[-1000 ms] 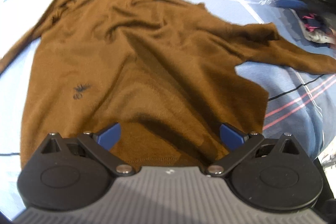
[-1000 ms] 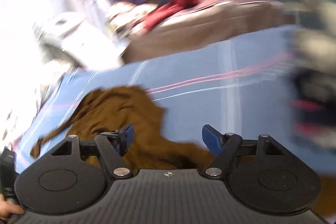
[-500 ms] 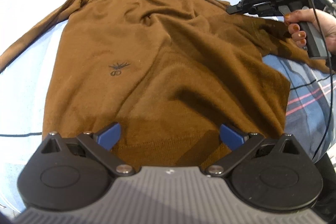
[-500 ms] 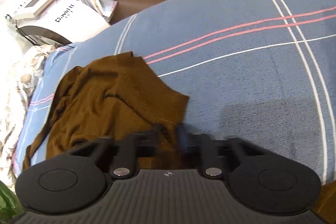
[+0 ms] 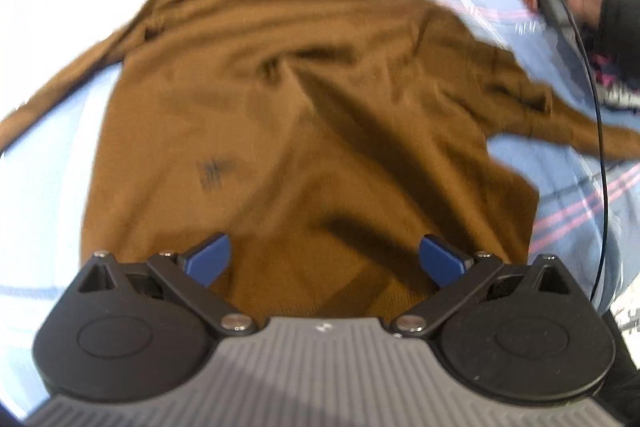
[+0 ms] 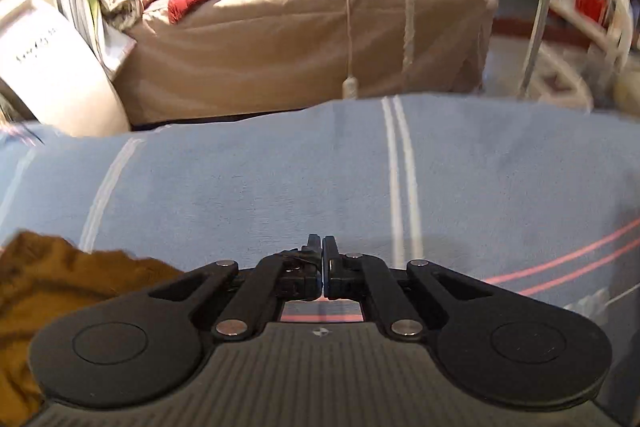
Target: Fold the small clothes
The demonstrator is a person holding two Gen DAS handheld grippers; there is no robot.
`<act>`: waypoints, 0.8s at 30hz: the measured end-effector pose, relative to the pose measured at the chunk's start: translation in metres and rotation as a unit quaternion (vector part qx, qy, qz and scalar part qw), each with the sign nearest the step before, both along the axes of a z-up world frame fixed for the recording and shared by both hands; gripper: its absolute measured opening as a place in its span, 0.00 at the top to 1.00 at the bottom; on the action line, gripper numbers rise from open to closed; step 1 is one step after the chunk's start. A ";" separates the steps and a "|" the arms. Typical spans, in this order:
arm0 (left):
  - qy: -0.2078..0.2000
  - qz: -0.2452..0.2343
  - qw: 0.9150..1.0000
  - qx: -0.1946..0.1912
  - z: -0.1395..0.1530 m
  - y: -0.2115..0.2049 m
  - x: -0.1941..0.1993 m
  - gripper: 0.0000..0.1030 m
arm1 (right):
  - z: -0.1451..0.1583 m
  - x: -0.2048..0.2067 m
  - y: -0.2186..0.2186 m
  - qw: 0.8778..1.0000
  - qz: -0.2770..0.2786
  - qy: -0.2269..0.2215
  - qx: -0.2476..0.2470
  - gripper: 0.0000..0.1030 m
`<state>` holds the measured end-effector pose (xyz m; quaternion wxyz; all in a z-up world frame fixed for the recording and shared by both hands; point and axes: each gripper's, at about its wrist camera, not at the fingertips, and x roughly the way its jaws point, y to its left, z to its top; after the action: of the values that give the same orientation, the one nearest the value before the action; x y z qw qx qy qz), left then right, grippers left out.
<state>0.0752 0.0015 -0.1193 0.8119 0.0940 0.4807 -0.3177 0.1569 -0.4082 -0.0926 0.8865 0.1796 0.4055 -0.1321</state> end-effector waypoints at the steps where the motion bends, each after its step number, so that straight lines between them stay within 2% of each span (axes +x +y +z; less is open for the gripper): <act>1: -0.004 0.001 1.000 -0.014 0.006 0.001 0.013 0.00 | -0.005 -0.002 0.001 0.999 -0.004 -0.010 0.031 0.61; 2: -0.010 0.003 0.999 -0.031 0.012 -0.003 0.032 0.00 | -0.009 -0.005 0.004 0.998 -0.004 -0.014 0.055 0.36; 3: -0.021 0.004 0.999 -0.047 0.019 -0.006 0.051 0.00 | -0.013 -0.006 0.008 0.998 -0.004 -0.011 0.067 0.29; 5: -0.062 0.006 0.996 -0.067 0.033 -0.018 0.096 0.00 | -0.017 -0.014 0.017 0.998 0.004 -0.008 0.065 0.27; 7: -0.115 -0.014 0.991 -0.067 0.043 -0.042 0.144 0.00 | -0.022 -0.023 0.021 0.997 0.027 0.001 0.070 0.27; 9: -0.160 -0.065 0.984 -0.046 0.045 -0.074 0.184 0.03 | -0.027 -0.033 0.020 0.994 0.044 0.002 0.099 0.27; 10: -0.169 -0.106 0.979 -0.038 0.043 -0.091 0.201 0.11 | -0.027 -0.038 0.019 0.992 0.049 -0.002 0.112 0.27; 11: -0.167 -0.145 0.975 -0.029 0.040 -0.107 0.217 0.21 | -0.027 -0.039 0.017 0.991 0.052 -0.004 0.121 0.26; 12: -0.151 -0.176 0.973 -0.018 0.035 -0.123 0.232 0.23 | -0.027 -0.040 0.015 0.990 0.056 -0.004 0.127 0.24; 15: -0.106 -0.236 0.966 -0.001 0.022 -0.159 0.272 0.28 | -0.023 -0.036 0.013 0.988 0.084 0.001 0.130 0.18; 17: -0.087 -0.267 0.960 0.005 0.014 -0.175 0.287 0.29 | -0.023 -0.032 0.015 0.986 0.102 0.005 0.129 0.08; 19: -0.058 -0.303 0.951 0.018 0.002 -0.188 0.290 0.33 | -0.024 -0.029 0.015 0.984 0.116 0.006 0.133 0.03; 21: -0.039 -0.337 0.939 0.046 -0.014 -0.202 0.288 0.47 | -0.025 -0.025 0.017 0.983 0.132 0.011 0.127 0.03; 23: -0.034 -0.358 0.929 0.086 -0.033 -0.210 0.280 0.62 | -0.026 -0.021 0.017 0.982 0.144 0.013 0.120 0.03; 24: -0.046 -0.363 0.927 0.086 -0.036 -0.211 0.276 0.64 | -0.027 -0.019 0.018 0.982 0.147 0.012 0.120 0.03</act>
<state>0.3510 -0.2093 -0.1555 0.6512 0.3462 0.4010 -0.5434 0.1375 -0.3903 -0.1193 0.8633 0.2217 0.4509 0.0467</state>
